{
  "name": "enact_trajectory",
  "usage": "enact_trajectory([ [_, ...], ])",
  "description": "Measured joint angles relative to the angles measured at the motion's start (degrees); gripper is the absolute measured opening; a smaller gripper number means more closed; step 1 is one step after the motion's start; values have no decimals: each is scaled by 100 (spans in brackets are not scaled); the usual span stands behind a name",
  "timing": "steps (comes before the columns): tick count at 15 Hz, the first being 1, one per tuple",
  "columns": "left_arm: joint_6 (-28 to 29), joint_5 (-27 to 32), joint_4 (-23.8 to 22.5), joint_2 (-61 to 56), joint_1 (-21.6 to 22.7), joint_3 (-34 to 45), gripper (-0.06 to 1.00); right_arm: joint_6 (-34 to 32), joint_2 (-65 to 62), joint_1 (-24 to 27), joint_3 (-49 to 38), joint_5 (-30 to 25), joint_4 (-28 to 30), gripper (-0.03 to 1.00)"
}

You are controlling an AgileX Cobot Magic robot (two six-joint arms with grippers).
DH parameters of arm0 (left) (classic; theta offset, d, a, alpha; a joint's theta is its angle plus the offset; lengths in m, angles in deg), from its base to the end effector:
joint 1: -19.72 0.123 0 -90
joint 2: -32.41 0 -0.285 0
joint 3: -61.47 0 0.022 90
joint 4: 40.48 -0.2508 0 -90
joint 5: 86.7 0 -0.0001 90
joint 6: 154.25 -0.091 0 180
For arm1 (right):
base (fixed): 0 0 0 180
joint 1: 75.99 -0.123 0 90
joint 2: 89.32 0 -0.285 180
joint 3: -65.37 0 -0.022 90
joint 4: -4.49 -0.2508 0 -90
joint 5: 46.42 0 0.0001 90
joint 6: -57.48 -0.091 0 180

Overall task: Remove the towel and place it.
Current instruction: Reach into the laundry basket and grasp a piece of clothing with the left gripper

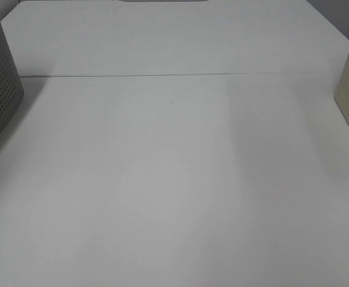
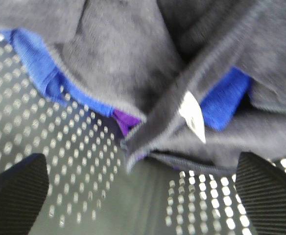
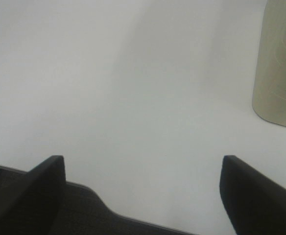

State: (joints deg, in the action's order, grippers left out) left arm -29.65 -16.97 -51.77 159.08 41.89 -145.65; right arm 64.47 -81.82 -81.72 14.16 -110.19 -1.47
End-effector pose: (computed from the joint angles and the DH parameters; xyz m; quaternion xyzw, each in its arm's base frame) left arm 0.3996 0.1809 0.2439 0.3076 0.9422 0.1323 0.0129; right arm -0.0040 0.0081 0.2607 -0.0993 0.8698 0.0467 0.4810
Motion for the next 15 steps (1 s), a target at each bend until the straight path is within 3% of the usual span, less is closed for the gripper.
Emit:
enact_trajectory([
  [7, -281, 0, 80, 516, 0, -103, 95, 0, 0, 0, 0, 0, 0, 83],
  [10, -292, 0, 103, 647, 0, -103, 81, 0, 0, 0, 0, 0, 0, 83],
  [15, -372, 0, 109, 779, 0, -109, 67, 0, 0, 0, 0, 0, 0, 83],
])
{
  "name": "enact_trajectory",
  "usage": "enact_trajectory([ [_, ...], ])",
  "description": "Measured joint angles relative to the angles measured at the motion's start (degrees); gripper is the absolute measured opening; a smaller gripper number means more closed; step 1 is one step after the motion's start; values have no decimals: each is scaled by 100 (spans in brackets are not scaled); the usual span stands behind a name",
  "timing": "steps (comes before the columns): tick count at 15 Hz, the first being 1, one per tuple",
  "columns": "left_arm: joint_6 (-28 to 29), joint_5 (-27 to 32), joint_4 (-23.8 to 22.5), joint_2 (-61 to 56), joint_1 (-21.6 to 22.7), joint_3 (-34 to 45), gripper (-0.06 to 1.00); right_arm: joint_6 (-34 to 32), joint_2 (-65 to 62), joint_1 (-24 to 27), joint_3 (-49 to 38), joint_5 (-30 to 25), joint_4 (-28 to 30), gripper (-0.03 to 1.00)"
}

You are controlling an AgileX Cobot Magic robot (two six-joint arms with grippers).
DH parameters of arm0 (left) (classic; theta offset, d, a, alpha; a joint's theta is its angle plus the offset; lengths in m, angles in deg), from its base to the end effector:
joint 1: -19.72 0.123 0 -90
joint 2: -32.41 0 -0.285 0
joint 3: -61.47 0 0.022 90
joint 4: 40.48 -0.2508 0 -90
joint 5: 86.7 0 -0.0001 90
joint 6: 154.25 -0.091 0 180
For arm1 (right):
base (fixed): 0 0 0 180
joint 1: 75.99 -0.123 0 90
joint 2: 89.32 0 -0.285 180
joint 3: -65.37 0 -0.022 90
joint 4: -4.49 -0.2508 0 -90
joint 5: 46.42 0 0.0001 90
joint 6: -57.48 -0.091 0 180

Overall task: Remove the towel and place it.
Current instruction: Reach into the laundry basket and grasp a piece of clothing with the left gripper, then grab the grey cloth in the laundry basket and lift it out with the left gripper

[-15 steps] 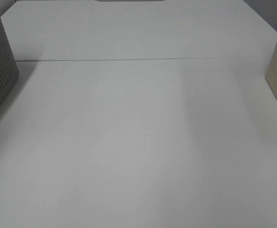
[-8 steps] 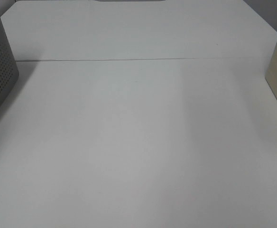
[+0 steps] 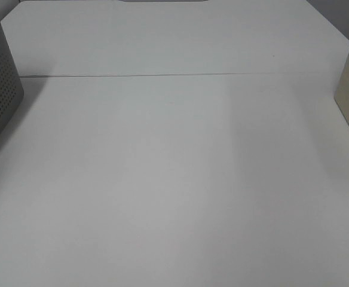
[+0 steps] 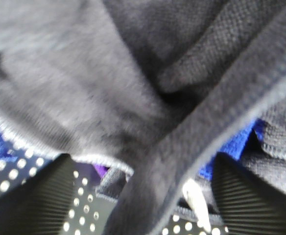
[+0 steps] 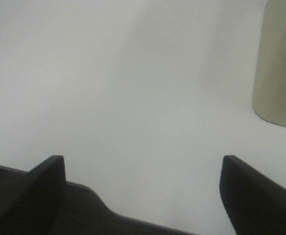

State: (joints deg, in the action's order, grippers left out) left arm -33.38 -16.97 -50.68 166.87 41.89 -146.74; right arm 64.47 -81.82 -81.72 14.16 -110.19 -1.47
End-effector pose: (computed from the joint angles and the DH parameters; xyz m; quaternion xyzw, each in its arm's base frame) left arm 0.4140 0.1850 0.1879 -0.3419 -0.9353 -0.0868 0.0285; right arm -0.0040 0.0081 0.2607 -0.0993 0.8698 0.0467 0.4810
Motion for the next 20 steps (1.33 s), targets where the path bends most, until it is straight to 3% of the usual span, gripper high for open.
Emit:
enact_trajectory([
  [3, -57, 0, 0, 0, 0, 0, 36, 0, 0, 0, 0, 0, 0, 83],
  [4, 6, 0, 0, 0, 0, 0, 19, 0, 0, 0, 0, 0, 0, 83],
  [5, 160, 0, 23, 0, 0, 0, 15, 0, 0, 0, 0, 0, 0, 83],
  [9, 447, 0, 155, 0, 0, 0, 12, 0, 0, 0, 0, 0, 0, 83],
  [11, 458, 0, 166, -6, 0, 0, 2, 0, 0, 0, 0, 0, 0, 83],
  [14, 516, 6, 258, -160, 0, -435, 0, 0, 0, 0, 0, 0, 0, 83],
  [17, 607, 11, 1020, -814, 0, -848, 0, 0, 0, 0, 0, 0, 0, 83],
  [20, 607, 17, 1369, -1289, 0, -854, 0, 0, 0, 0, 0, 0, 0, 83],
])
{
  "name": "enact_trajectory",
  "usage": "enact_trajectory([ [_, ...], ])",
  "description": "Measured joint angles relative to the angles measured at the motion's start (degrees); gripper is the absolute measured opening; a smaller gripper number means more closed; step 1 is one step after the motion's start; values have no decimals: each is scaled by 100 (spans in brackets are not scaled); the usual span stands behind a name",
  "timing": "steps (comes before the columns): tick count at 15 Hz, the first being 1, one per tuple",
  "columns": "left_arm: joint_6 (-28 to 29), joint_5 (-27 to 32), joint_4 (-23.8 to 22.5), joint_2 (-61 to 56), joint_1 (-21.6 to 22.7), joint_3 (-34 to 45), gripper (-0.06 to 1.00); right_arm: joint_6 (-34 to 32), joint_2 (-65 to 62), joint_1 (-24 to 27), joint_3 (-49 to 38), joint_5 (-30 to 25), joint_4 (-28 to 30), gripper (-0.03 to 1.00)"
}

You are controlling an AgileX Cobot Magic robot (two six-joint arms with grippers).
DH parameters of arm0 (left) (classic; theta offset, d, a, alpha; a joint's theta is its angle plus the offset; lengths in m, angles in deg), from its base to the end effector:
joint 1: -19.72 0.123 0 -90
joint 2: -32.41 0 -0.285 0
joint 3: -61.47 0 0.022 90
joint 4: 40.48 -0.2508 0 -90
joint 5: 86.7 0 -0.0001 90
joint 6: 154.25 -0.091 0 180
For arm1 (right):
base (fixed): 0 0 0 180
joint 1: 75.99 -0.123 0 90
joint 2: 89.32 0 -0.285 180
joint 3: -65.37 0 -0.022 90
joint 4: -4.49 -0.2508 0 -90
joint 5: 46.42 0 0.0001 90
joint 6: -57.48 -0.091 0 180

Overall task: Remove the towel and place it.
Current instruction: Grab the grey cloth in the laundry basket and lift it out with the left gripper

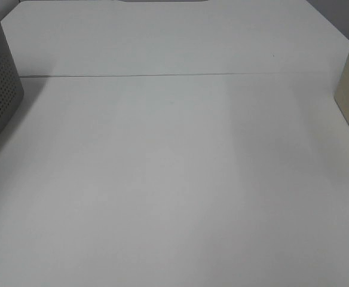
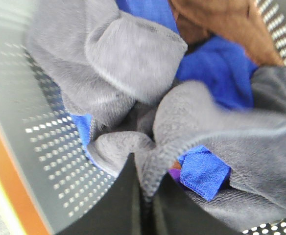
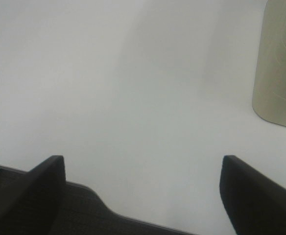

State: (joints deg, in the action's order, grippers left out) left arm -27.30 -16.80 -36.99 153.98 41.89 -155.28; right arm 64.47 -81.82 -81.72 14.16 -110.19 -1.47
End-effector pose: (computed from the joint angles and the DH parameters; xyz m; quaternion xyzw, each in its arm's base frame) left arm 0.4055 0.1596 0.3282 0.2558 0.9412 0.1096 0.1917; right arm -0.0040 0.0081 0.2607 -0.0993 0.8698 0.0467 0.4810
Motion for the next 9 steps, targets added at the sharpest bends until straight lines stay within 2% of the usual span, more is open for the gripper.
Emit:
enact_trajectory([
  [3, 11, 6, 160, -401, -143, 0, 0, 0, 0, 0, 0, 0, 0, 83],
  [9, 166, 17, 264, -1289, -877, 0, 0, 0, 0, 0, 0, 0, 0, 83],
])
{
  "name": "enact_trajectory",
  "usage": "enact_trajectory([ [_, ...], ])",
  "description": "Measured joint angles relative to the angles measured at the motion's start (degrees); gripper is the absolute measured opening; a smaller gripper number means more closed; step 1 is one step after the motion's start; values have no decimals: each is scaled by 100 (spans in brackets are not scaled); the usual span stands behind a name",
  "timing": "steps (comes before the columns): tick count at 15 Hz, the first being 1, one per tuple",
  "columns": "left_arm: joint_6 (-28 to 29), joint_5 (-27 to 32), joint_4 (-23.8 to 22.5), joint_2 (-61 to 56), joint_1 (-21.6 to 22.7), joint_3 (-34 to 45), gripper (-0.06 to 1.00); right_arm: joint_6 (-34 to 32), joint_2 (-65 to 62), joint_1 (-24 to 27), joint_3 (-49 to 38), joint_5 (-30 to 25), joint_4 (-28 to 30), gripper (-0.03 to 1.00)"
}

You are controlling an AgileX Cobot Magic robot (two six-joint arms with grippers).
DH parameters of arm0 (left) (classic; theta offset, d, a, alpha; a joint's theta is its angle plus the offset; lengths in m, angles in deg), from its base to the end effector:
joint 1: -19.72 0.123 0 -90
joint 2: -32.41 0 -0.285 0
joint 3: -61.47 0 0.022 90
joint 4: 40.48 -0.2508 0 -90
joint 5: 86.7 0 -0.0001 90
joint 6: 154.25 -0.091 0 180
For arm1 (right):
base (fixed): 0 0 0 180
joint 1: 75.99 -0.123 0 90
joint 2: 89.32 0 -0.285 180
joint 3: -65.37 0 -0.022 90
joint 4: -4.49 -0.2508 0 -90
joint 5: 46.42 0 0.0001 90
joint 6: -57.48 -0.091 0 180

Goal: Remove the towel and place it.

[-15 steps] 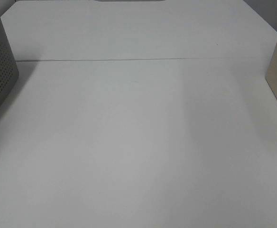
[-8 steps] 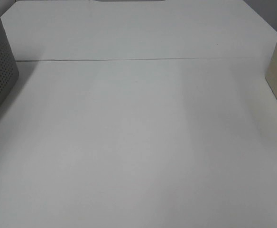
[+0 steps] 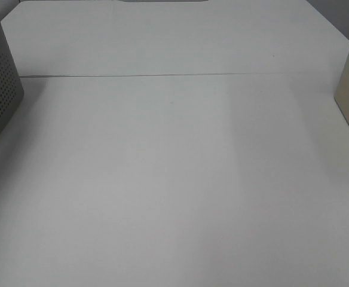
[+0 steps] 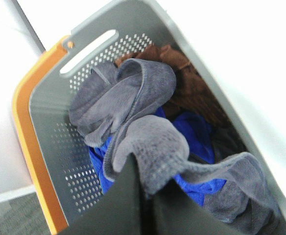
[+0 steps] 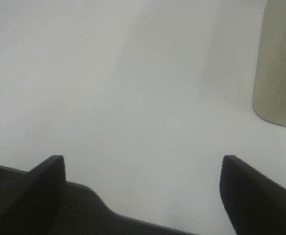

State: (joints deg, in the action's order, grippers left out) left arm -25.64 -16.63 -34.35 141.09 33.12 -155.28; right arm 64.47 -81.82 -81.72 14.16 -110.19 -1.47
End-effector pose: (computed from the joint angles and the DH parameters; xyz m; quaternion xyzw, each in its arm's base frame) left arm 0.3705 0.0789 0.4204 0.3065 0.8930 0.1290 0.3032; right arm -0.0040 0.0081 0.2607 -0.0993 0.8698 0.0467 0.4810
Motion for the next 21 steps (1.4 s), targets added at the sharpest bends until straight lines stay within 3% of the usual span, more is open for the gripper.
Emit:
enact_trajectory([
  [7, 6, -395, 0, -1037, -997, 0, 0, 0, 0, 0, 0, 0, 0, 83],
  [13, 57, -1049, -143, -1249, -2257, 0, 0, 0, 0, 0, 0, 0, 0, 83],
  [14, 74, -1312, -143, -1249, -2699, 0, 0, 0, 0, 0, 0, 0, 0, 83],
  [15, 120, -1495, -143, -1249, -2865, 0, 0, 0, 0, 0, 0, 0, 0, 83],
  [21, 332, -1885, -103, -1094, -3272, 0, 0, 0, 149, 0, 0, 11, -34, 83],
])
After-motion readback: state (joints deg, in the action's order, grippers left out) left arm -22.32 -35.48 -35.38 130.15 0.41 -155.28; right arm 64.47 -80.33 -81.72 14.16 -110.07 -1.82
